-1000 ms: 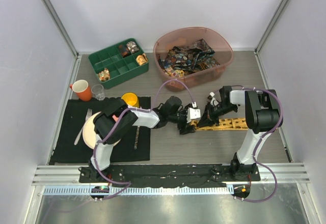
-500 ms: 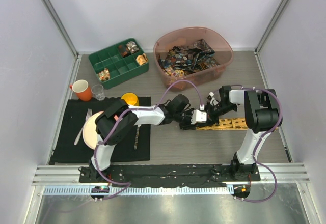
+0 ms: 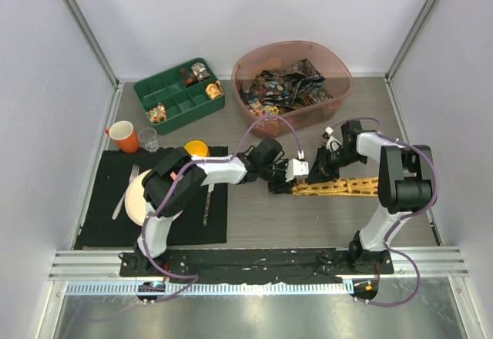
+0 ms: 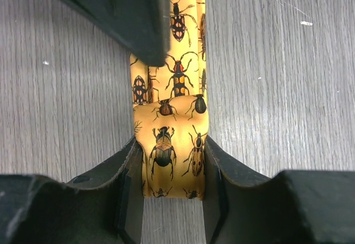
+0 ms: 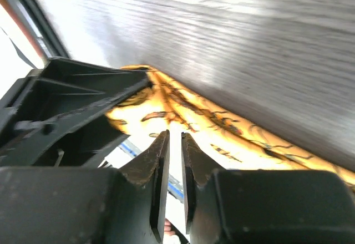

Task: Roll the ties
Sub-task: Roll the tie at the center of the board.

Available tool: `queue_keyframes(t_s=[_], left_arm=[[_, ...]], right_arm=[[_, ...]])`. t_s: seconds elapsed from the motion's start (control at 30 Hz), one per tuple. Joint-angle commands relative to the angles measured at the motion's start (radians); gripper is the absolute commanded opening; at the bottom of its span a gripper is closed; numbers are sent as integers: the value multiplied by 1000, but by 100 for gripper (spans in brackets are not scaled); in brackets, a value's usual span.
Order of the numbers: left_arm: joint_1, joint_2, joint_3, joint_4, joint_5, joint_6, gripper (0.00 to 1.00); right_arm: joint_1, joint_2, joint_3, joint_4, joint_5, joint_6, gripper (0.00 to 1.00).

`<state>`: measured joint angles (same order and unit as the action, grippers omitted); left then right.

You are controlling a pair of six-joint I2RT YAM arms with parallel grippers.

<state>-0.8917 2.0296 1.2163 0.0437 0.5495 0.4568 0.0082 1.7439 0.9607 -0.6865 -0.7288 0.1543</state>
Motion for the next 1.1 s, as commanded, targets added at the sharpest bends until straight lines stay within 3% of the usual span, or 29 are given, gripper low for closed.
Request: queue_keyframes(t_s=[0.0,0.33,0.53,0.63,0.7,1.07], left_arm=[[13,40,-29,-143,-72,-76,4],[16,-19,-52,-228,-138,-98,5],[11,-3,-48,-251,-154,-72,6],[7,6,-35,-260,-158,-58,6],[5,8,-32,-261,-163,-50,7],[4,9,-37,-272,-163,-29,8]], right_arm=[[4,31,-36,-10,61,-38,20],[6,129,-22,15,203,-36,19],[12,47,22,36,4,-42,26],[27,-1,27,71,-120,17,43],[50,-27,13,94,-138,51,47],[165,-8,-30,216,-116,131,48]])
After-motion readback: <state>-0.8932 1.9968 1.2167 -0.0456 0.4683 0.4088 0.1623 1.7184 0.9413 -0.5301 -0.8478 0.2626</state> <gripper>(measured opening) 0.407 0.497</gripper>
